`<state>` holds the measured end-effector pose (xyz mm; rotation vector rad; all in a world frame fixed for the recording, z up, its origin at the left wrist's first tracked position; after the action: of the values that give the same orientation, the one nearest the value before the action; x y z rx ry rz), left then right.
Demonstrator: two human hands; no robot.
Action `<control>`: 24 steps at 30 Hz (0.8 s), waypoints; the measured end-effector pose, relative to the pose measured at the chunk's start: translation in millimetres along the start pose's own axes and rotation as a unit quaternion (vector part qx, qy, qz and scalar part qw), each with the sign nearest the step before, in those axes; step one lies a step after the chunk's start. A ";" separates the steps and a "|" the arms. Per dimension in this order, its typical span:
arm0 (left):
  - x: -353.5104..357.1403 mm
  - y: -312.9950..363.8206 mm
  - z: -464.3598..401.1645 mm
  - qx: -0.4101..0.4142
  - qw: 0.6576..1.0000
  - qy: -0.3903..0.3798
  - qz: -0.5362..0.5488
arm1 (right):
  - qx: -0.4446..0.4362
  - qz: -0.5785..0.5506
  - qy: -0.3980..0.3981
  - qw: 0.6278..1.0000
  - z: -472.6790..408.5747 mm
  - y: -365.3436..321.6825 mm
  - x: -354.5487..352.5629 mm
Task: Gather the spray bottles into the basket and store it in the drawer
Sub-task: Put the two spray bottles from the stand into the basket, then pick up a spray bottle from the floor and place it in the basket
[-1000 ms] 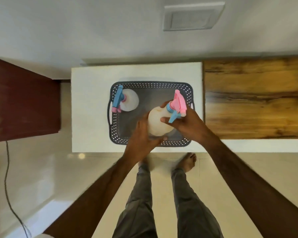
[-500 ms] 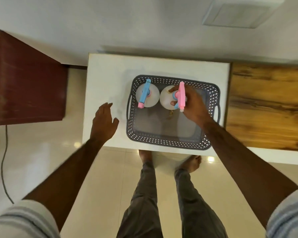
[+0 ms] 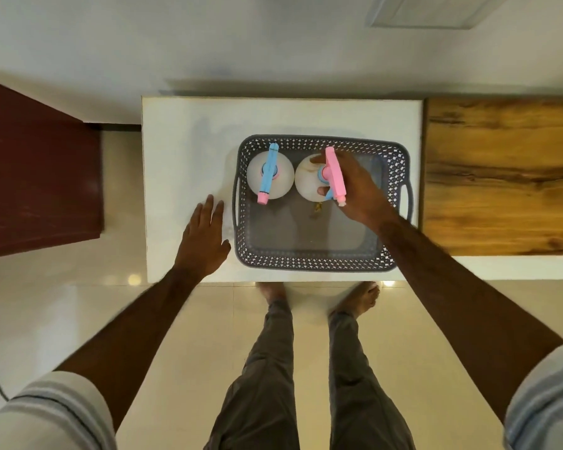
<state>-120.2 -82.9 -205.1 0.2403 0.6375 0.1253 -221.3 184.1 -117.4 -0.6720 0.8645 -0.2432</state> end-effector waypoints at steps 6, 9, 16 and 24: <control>5.7 -1.1 24.4 -0.053 0.997 -0.027 -0.054 | 0.126 -0.144 0.017 0.981 46.0 23.8 -5.3; 21.6 5.1 53.9 -0.089 0.993 -0.051 -0.061 | 0.158 -0.154 0.036 0.975 100.9 34.2 3.2; 81.2 105.3 118.6 0.045 0.939 -0.141 -0.310 | 0.233 -0.073 0.061 0.968 278.9 58.8 39.4; 152.5 375.4 216.3 0.322 0.812 -0.020 -0.486 | 0.365 -0.025 0.132 0.921 543.2 81.2 109.3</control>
<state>115.9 268.5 -26.8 0.5380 0.6777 -1.1106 260.1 438.5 13.6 0.0447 0.9296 -0.6745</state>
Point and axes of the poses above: each hand's wrist, its own z-axis away from the middle knuckle, its own x-axis out of the palm, y = z × x, the point moved 8 cm from there along -z, towards the middle knuckle, and after that the axes turned 14 degrees about -y, right-handed, at the moved point
